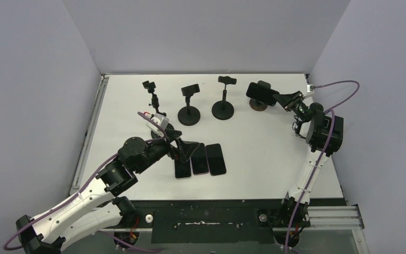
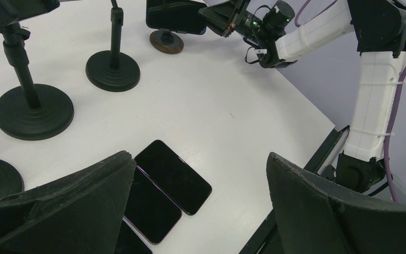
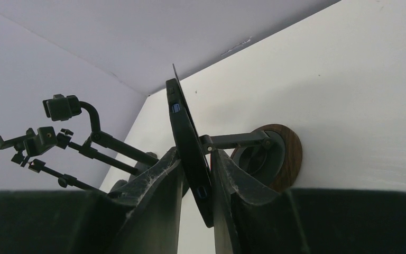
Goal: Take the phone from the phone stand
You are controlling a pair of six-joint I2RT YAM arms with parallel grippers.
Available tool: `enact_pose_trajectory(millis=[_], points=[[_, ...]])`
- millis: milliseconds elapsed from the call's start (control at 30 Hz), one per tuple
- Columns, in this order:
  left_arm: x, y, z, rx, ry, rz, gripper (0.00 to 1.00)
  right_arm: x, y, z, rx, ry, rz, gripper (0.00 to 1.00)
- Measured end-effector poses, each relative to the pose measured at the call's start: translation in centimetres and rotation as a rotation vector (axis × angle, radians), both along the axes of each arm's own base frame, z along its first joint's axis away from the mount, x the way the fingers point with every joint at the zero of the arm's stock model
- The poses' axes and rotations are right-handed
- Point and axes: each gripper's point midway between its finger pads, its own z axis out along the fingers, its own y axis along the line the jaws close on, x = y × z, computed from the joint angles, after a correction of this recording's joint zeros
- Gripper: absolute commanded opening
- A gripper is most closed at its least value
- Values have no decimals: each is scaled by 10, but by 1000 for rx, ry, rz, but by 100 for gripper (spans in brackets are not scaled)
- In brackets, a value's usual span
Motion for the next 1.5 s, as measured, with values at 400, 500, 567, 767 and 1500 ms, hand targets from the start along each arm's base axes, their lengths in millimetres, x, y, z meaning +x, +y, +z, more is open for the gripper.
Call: enact_pose_trajectory(millis=[400,500,567,767,1500], points=[[-5,3,9,-30,-11,-8,93,-5,1,7,-2,-8,-5,0],[-7,4,13,-43,-17,-13,93,-10,3,13,-7,-10,-6,0],[-9,5,17,-53,-24,-16,93,-12,4,19,-13,-11,-9,0],[-17,12,29,-102,-42,-20,92,-20,10,34,-70,-10,-10,0],[-25,16,22,-159,-9,-29,92,-43,33,72,-176,-30,-59,0]])
